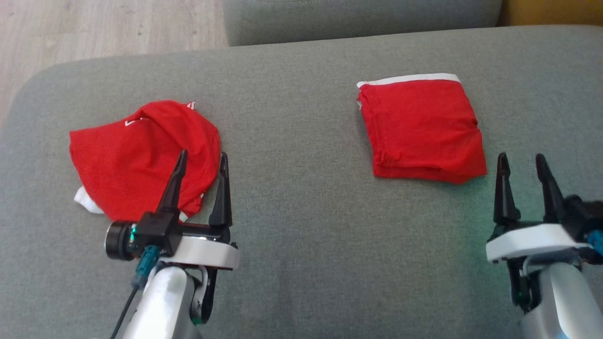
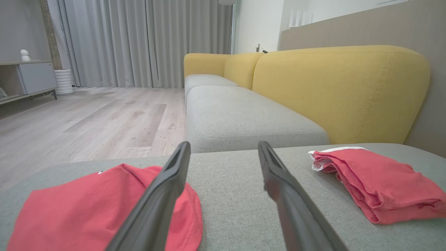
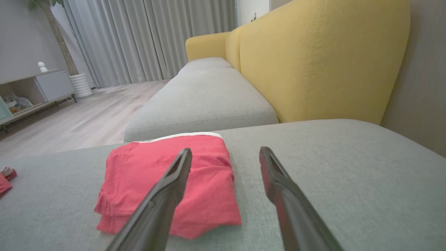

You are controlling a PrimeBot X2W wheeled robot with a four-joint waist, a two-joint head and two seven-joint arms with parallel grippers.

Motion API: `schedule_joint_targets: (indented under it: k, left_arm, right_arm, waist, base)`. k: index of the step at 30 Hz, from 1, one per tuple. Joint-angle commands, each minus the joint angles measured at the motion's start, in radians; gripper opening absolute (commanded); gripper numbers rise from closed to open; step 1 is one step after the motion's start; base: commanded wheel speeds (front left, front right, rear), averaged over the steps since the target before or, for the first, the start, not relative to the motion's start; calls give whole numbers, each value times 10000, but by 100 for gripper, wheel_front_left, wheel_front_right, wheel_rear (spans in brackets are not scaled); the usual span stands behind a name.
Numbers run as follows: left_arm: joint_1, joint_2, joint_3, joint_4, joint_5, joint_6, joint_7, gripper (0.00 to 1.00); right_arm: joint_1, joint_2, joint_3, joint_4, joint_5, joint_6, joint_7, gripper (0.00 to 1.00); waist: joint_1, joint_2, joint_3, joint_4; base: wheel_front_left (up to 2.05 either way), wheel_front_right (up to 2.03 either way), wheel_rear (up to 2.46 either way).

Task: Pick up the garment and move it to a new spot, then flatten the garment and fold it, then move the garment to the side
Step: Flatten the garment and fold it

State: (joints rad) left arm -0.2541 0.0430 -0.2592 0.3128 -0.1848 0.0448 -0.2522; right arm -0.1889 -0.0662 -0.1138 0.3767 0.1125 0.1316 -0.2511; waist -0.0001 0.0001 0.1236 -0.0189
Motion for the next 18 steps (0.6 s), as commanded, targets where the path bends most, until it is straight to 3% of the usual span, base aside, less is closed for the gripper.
schedule_joint_targets:
  k: [1,7,8,9,18]
  left_arm:
    - [-119,74,344,-381,64,42,-95,100]
    - [-169,73,268,-431,47,-10,-95,100]
    - [-206,73,248,-440,40,-13,-95,100]
    - [-254,73,223,-455,32,-19,-95,100]
    - [-848,73,-84,-594,-98,-36,-95,100]
  right_arm:
    - [-354,27,142,-514,-109,-9,-105,100]
    - [-475,125,-39,-735,-287,-9,-105,100]
    - [-570,130,-46,-727,-308,-9,-106,34]
    - [-691,133,-36,-709,-353,-9,-106,0]
    - [-2922,-519,-399,328,-1024,-9,709,0]
  waist:
    - [1,-1,59,-9]
    - [1,-1,345,146]
    - [1,-1,425,199]
    - [1,-1,541,270]
    - [1,-1,1889,1109]
  base:
    - [0,0,0]
    - [0,0,0]
    - [0,0,0]
    - [0,0,0]
    - [0,0,0]
